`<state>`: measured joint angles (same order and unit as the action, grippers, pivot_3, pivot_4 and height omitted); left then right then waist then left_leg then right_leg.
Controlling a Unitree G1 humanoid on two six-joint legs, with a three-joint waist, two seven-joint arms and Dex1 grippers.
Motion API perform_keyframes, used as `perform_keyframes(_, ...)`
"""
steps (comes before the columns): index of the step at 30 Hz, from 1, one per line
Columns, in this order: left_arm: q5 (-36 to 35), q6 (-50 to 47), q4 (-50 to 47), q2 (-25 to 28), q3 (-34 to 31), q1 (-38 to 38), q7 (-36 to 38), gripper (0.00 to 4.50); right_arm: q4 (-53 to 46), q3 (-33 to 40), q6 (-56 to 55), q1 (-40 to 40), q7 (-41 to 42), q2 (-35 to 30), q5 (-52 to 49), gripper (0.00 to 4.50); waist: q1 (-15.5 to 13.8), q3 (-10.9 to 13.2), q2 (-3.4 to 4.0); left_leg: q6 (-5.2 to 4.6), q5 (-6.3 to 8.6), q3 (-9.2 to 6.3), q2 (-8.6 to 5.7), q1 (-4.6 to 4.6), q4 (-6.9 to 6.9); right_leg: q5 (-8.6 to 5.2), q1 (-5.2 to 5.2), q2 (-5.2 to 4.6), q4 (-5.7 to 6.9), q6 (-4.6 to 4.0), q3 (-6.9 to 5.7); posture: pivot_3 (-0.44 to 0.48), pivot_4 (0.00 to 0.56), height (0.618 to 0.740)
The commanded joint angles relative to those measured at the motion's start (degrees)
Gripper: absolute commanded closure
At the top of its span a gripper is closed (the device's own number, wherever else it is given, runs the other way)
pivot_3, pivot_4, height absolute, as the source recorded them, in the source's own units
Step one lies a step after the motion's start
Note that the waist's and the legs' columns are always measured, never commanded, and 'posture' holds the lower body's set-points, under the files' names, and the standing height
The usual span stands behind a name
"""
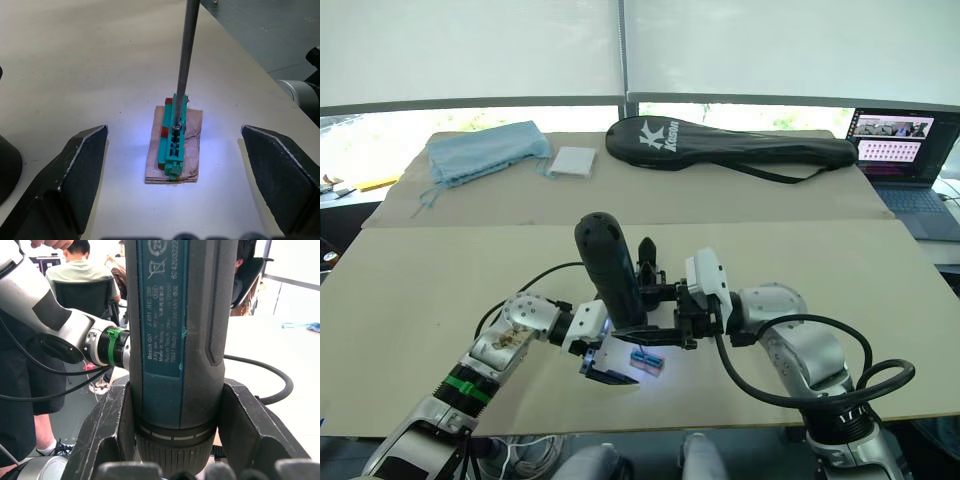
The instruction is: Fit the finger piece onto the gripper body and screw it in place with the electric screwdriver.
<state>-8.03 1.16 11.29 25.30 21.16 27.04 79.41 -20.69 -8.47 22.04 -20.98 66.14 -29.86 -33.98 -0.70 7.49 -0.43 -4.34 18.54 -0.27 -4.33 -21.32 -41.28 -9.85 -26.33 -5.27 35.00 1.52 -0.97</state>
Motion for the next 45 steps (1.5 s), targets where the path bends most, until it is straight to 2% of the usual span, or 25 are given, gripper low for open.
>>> perform_keyframes(1, -0.83, 0.88, -0.81, -0.2, -0.55, 1.12, -0.13, 0.0, -1.86, 0.73, -0.52, -0.56, 0.13, -0.03, -1.21, 2.6, 0.0, 0.0, 0.0, 0.0, 0.0, 0.0, 0.0, 0.0, 0.0, 0.0, 0.0, 0.0, 0.0, 0.0, 0.0, 0.0, 0.15, 0.736)
perform_keyframes(36, -1.81, -0.25, -2.11, 0.11, -1.64, 0.54, -1.3, 0.0, -1.51, 0.26, -0.13, -1.04, -1.15, -0.02, -0.33, 2.6, -0.01, 0.0, 0.0, 0.0, 0.0, 0.0, 0.0, 0.05, 0.0, 0.0, 0.05, 0.0, 0.0, 0.0, 0.0, 0.0, 0.15, 0.736)
perform_keyframes(40, -2.75, -1.13, -5.14, 2.06, -3.03, -1.51, -2.25, 0.0, -5.51, 1.73, 3.67, -2.31, -2.94, -0.52, -3.72, 2.6, 0.02, 0.0, 0.0, 0.0, 0.0, 0.0, 0.0, 0.05, 0.01, 0.0, 0.03, -0.03, 0.01, 0.0, 0.03, 0.0, 0.15, 0.736)
perform_keyframes(45, -5.49, -4.56, -11.99, 6.67, -7.73, -6.64, -4.6, 0.0, -8.61, 5.02, 9.67, -5.95, -6.99, -1.15, -9.75, 2.6, 0.28, 0.01, 0.01, 0.01, 0.0, 0.0, 0.04, 0.05, 0.07, 0.0, -0.02, -0.04, 0.01, 0.0, 0.08, 0.0, 0.15, 0.736)
